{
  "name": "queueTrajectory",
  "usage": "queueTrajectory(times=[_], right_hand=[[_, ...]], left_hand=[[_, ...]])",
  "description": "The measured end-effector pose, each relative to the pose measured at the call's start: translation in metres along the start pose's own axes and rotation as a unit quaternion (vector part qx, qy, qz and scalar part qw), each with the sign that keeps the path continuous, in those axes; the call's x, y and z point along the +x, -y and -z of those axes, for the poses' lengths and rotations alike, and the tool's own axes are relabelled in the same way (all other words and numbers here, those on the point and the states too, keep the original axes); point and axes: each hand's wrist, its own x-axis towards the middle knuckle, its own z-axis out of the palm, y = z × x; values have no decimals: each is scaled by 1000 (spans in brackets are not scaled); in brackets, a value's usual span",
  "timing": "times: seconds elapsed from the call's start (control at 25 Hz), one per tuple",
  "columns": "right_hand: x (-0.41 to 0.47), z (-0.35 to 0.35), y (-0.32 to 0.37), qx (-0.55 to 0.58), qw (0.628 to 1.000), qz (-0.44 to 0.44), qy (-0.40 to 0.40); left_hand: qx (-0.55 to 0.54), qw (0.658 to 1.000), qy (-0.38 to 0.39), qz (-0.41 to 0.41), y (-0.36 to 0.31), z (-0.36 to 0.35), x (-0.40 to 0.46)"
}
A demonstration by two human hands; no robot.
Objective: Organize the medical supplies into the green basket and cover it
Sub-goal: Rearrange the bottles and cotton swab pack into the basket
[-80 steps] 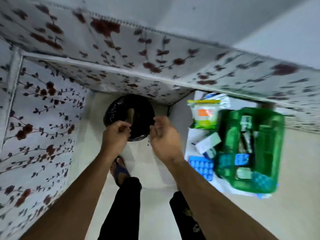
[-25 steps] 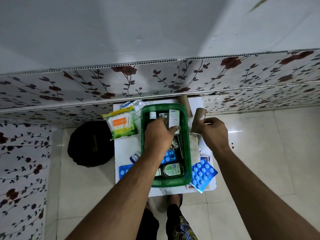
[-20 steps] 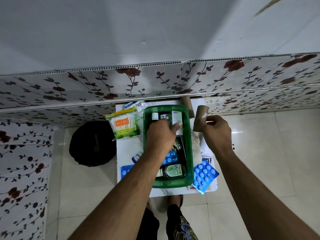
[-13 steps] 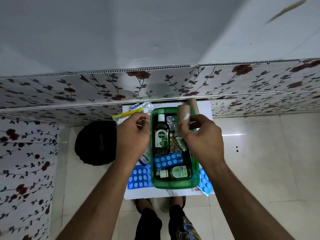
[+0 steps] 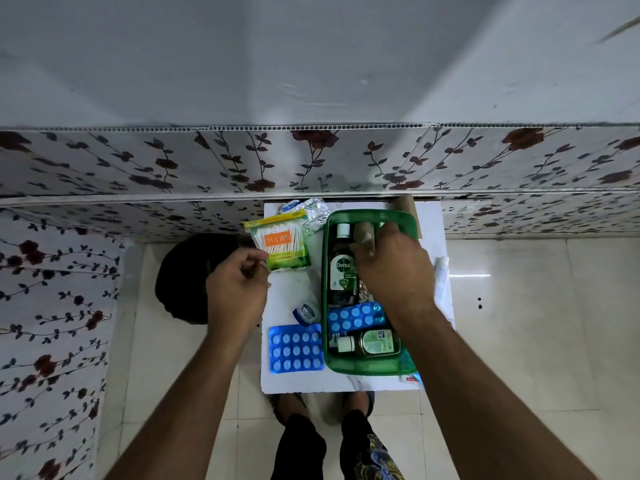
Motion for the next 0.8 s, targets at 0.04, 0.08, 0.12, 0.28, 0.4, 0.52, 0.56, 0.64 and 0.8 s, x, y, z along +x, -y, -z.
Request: queueTrajectory(times=[0.04, 0.08, 0.12, 0.28, 0.4, 0.52, 0.56, 0.64, 0.8], right_hand=[[-4, 7, -3, 6, 1000, -7, -22], [-9, 15, -8, 17, 999, -19, -40], [-13, 24, -16, 42, 997, -37, -55], [-16, 43, -50, 185, 974, -95, -90], [-10, 41, -73, 214, 964, -120, -106], [-7, 35, -93, 226, 960, -138, -96], [-7, 32, -98, 230, 958, -144, -89], [-7, 27, -108, 250, 949, -174, -78], [-7, 26, -139, 231, 942, -237, -64]], left_hand=[[-5, 1000, -15, 4, 3, 4, 2], [-4, 1000, -27, 11, 5, 8, 4], [7, 999, -33, 23, 8, 10, 7], [59, 993, 18, 101, 11, 0, 32], [67, 990, 60, 110, 11, -17, 46], [89, 991, 39, 94, 14, -23, 51], [90, 991, 28, 93, 14, -24, 51], [75, 992, 11, 103, 14, -23, 50], [31, 993, -25, 107, 12, -7, 40]])
